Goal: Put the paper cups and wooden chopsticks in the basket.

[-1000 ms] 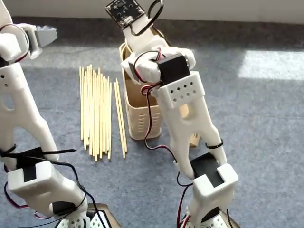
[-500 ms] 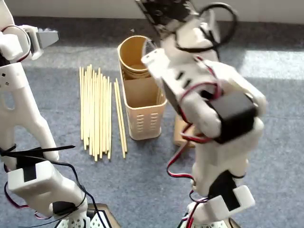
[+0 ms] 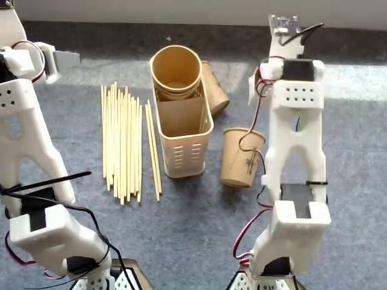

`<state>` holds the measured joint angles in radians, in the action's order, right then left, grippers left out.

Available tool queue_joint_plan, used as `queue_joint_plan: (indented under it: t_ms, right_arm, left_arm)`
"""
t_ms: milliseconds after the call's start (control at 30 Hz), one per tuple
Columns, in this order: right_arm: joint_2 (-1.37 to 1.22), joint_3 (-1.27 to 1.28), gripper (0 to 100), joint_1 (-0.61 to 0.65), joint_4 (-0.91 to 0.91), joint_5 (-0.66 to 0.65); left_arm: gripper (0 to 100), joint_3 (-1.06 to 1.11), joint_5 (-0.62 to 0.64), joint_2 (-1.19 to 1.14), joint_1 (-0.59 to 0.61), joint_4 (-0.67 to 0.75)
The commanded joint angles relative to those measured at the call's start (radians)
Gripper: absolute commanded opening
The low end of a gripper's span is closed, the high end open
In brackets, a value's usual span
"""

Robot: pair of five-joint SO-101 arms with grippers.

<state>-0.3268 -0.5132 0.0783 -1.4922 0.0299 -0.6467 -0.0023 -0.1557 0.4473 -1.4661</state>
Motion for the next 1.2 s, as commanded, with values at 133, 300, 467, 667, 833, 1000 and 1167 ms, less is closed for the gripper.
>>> queue_joint_plan:
  t_ms: [133,300,467,667,833,1000,1167]
  right_arm:
    - [-0.209,-0.070,45.0,-0.008,-0.143,0.071]
    - [-0.317,-0.093,45.0,0.008,-0.265,0.097]
    - [-0.395,-0.090,39.6,-0.021,-0.269,0.097]
    - [-0.395,-0.090,4.1,-0.051,-0.271,0.089]
    - [-0.323,-0.090,4.3,-0.088,-0.272,0.038]
    - [-0.104,-0.157,3.9,-0.128,-0.272,0.003]
    - [0.216,-0.311,0.2,-0.127,-0.269,0.005]
  left_arm:
    - [40,-0.004,-0.005,0.036,-0.015,0.018]
    - [40,-0.004,-0.005,0.036,-0.018,0.018]
    - [40,-0.004,-0.005,0.036,-0.012,0.018]
    - [40,-0.004,-0.005,0.036,-0.012,0.018]
    - [40,-0.004,-0.005,0.036,-0.012,0.018]
    - [40,-0.004,-0.005,0.036,-0.018,0.018]
    - [40,-0.004,-0.002,0.036,-0.019,0.018]
